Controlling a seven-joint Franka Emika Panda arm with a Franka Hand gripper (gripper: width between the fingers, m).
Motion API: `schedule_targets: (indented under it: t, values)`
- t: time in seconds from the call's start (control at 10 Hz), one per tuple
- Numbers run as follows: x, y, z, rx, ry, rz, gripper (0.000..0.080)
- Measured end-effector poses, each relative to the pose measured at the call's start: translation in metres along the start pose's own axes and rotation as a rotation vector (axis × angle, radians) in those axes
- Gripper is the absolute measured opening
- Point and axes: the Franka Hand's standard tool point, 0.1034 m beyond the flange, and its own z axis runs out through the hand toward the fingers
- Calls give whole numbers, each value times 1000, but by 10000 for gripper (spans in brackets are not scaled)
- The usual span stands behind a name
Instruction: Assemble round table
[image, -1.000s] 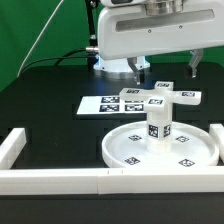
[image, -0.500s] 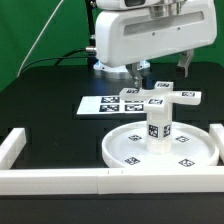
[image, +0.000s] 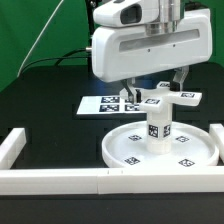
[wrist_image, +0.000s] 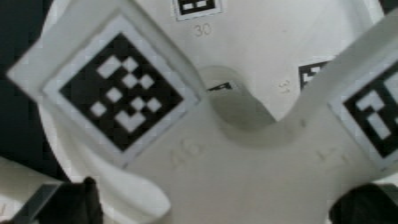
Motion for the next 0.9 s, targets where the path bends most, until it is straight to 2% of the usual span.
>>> schedule_targets:
  t: [0.1, 0.4, 0.5, 0.9]
  values:
    - [-1, 0, 7, 0, -11, 22, 649]
    - [-2, -1, 9, 1, -14, 32, 640]
    - [-2, 0, 9, 1, -15, 32, 458]
    - [-2, 0, 9, 1, -15, 70, 448]
